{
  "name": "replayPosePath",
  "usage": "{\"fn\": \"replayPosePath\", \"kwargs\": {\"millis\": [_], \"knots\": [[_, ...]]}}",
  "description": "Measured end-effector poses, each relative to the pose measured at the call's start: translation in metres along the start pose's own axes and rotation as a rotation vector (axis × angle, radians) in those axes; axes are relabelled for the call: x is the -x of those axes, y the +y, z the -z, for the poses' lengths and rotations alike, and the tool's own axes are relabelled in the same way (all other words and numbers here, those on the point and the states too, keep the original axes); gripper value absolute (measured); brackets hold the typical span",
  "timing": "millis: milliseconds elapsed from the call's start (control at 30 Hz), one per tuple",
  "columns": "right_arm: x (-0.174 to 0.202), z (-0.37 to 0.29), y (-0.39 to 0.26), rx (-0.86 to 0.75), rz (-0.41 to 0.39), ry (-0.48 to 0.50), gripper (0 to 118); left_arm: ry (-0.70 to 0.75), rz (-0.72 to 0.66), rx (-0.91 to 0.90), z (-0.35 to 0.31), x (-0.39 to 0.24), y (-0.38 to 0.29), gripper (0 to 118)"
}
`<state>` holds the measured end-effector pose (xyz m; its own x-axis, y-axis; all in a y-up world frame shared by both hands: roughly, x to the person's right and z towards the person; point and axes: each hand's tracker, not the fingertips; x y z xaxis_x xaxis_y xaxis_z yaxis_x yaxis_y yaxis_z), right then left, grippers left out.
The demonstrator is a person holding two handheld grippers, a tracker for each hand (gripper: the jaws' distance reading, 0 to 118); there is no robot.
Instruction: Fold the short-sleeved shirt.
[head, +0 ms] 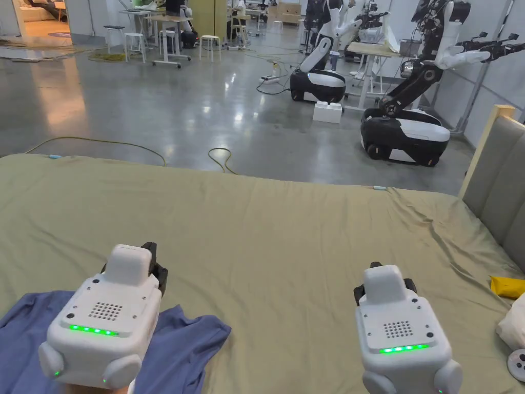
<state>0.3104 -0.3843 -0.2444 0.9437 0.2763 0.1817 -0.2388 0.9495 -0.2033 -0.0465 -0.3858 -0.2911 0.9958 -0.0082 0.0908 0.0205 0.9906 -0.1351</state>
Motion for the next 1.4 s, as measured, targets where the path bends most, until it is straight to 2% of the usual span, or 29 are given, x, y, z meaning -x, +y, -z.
{"fn": "replayPosePath", "kwargs": {"millis": [33,133,200,533,733,867,967,1133,1267,1300,1333,1367,1400], "knots": [[-0.004,-0.001,-0.001,-0.004,0.11,0.012,0,-0.007,-0.072,-0.01,-0.001,0.003,-0.001,2],[-0.013,-0.003,-0.007,0.006,0.337,0.003,0,-0.014,-0.168,-0.023,-0.003,0.005,-0.004,2],[-0.015,-0.006,-0.009,-0.008,0.389,-0.014,0,-0.02,-0.167,-0.032,-0.013,-0.002,-0.002,2],[-0.008,-0.01,-0.005,-0.027,0.276,0.011,0,-0.014,-0.085,0.019,-0.022,0.008,0.0,2],[-0.01,-0.009,-0.004,-0.032,0.263,0.016,0,0.003,-0.088,0.065,-0.021,0.033,-0.005,2],[-0.014,-0.002,-0.004,0.036,0.274,0.048,0,0.0,-0.033,0.145,-0.026,0.054,-0.012,2],[-0.014,-0.003,-0.007,0.029,0.264,0.059,0,0.002,0.008,0.363,-0.02,0.072,-0.024,2],[-0.012,-0.002,-0.011,0.064,0.269,0.088,0,-0.038,-0.018,0.769,-0.001,0.103,-0.074,2],[-0.008,0.0,-0.015,0.096,0.277,0.113,0,-0.021,-0.124,0.945,-0.003,0.112,-0.104,2],[-0.007,0.001,-0.016,0.103,0.274,0.119,0,-0.022,-0.147,0.979,-0.004,0.113,-0.107,5],[-0.006,0.001,-0.017,0.114,0.265,0.125,0,0.02,-0.144,0.986,-0.002,0.114,-0.111,18],[-0.004,0.001,-0.018,0.119,0.255,0.13,0,0.055,-0.13,0.998,0.001,0.115,-0.115,50],[-0.002,0.001,-0.019,0.123,0.248,0.132,0,0.06,-0.118,1.014,0.001,0.114,-0.115,75]]}}
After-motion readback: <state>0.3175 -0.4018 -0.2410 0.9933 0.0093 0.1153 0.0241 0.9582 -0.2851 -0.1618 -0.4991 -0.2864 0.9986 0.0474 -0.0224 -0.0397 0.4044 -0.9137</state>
